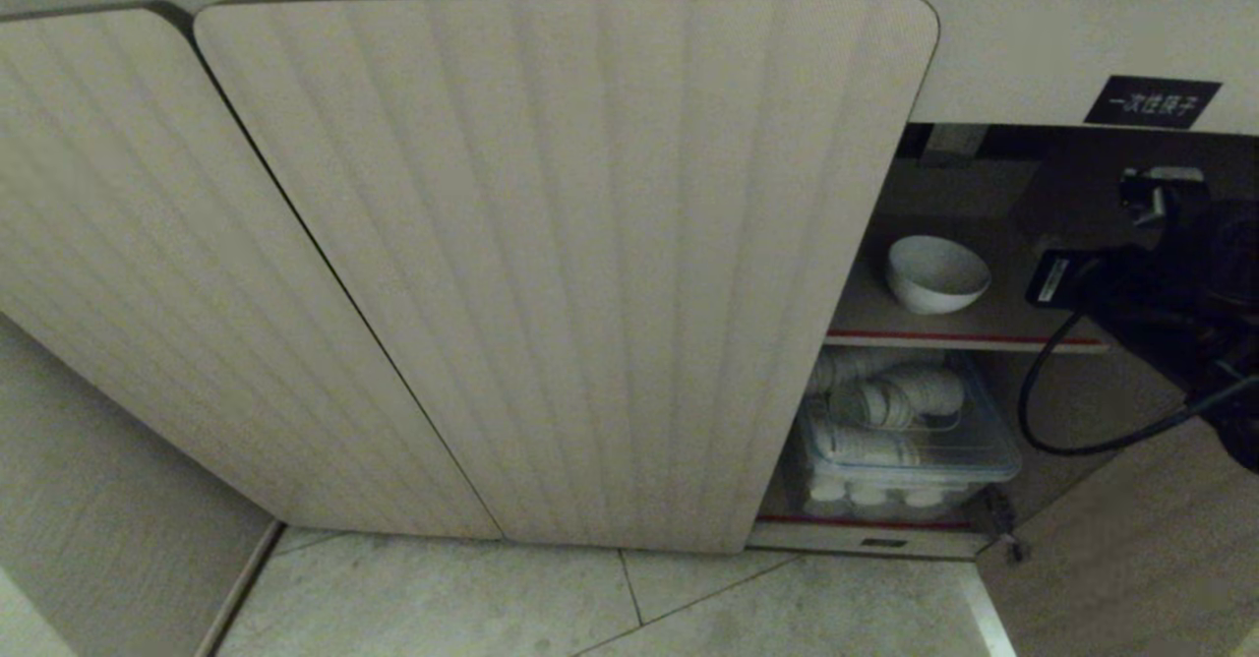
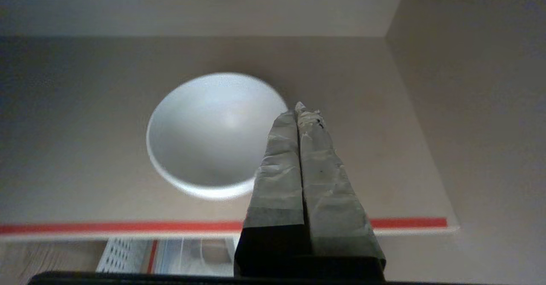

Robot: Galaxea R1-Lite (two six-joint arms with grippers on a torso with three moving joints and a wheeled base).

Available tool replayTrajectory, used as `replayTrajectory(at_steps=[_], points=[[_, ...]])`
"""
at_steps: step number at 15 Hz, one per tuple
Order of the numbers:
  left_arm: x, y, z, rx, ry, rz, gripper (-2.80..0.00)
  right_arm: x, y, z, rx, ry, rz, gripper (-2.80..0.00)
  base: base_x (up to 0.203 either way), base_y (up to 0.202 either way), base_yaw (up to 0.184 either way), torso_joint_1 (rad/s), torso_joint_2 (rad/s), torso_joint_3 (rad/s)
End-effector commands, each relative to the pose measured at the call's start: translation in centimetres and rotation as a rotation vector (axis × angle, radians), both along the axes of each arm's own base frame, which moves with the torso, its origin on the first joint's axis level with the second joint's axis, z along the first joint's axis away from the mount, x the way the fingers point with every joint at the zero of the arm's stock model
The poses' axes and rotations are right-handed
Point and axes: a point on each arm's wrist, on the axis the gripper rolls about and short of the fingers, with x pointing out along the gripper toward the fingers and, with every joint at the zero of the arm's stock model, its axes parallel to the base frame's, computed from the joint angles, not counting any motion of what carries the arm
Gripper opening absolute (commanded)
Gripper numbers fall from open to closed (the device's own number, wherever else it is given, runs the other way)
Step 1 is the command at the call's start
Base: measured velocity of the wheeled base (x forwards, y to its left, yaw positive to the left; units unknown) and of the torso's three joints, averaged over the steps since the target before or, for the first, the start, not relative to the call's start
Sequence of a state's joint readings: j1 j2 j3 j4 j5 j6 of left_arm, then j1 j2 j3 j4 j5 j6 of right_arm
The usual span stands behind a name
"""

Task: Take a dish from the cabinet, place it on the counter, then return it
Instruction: Take the bowl from the cabinet

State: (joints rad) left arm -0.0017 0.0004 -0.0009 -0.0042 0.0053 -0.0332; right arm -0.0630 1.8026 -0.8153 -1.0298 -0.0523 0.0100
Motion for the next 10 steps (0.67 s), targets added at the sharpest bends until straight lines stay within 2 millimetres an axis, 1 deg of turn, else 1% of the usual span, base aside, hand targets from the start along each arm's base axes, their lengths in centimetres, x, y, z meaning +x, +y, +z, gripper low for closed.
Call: replayTrajectory(at_steps=[1,4,7,8,10], points=[[-0.01,0.00,0.02,-0.001,-0.001,0.001,-2.80,1.04,-0.07,-0.25,0.001,-0.004,-0.002,-2.80,0.000,0.000,0.000,0.000,0.00,0.000],[-0.01,0.00,0.02,-0.001,-0.001,0.001,-2.80,1.57,-0.10,-0.15,-0.003,-0.012,-0.003,-2.80,0.000,0.000,0.000,0.000,0.00,0.000],[-0.01,0.00,0.02,-0.001,-0.001,0.001,-2.80,1.58,-0.13,-0.25,-0.004,-0.009,-0.015,-2.80,0.000,0.000,0.000,0.000,0.00,0.000],[0.00,0.00,0.01,-0.001,-0.001,0.001,-2.80,1.61,-0.10,-0.36,-0.005,-0.006,-0.021,0.00,0.000,0.000,0.000,0.000,0.00,0.000],[0.00,0.00,-0.02,-0.001,0.000,0.001,-2.80,1.74,-0.11,-0.46,-0.005,-0.009,-0.023,0.00,0.000,0.000,0.000,0.000,0.00,0.000]])
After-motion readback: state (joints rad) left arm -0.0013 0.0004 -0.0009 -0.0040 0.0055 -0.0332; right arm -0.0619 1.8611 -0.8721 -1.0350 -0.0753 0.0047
